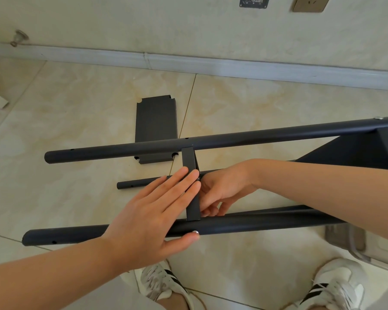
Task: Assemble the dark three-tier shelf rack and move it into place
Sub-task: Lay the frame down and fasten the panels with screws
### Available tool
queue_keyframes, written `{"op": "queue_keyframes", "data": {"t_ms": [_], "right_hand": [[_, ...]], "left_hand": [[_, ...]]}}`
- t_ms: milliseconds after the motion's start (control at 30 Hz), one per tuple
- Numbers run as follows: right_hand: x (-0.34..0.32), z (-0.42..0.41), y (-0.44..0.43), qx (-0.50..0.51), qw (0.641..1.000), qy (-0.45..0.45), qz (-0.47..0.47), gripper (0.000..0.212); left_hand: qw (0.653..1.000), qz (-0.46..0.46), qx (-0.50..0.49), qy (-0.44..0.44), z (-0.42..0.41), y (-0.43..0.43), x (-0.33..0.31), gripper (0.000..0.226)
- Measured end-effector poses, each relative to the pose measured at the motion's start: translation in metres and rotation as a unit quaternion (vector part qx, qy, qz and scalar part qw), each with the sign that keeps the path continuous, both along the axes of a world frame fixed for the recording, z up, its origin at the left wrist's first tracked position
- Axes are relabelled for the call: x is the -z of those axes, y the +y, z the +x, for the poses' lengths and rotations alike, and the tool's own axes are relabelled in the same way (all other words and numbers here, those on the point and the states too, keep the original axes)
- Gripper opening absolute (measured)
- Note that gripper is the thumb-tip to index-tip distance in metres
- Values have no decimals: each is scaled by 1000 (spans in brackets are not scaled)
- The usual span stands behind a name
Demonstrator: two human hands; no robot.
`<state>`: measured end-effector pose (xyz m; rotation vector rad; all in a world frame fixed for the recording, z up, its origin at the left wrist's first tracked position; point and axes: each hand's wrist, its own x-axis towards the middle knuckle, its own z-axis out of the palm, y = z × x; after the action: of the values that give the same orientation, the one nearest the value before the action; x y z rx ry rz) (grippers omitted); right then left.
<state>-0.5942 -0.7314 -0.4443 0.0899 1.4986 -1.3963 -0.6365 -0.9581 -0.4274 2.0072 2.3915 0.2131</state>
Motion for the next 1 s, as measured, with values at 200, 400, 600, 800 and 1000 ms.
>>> {"op": "queue_keyframes", "data": {"t_ms": [200, 400, 600, 800, 1000], "right_hand": [[-4, 4, 3, 11, 1000, 1, -20, 14], [-6, 6, -2, 14, 1000, -1, 1, 15], [-24, 11, -4, 40, 997, 31, 55, 21], [-50, 34, 4, 64, 983, 84, 152, 21], [-74, 56, -2, -30, 925, 234, 299, 27]], "left_hand": [[1000, -5, 2, 19, 0, 1, 1, 77], [999, 0, 1, 32, 1, 1, 1, 76], [998, -8, -5, 55, 2, 3, -1, 76], [998, -6, -11, 63, 5, 5, -5, 74], [999, -16, -36, 26, 9, 8, -19, 73]]}}
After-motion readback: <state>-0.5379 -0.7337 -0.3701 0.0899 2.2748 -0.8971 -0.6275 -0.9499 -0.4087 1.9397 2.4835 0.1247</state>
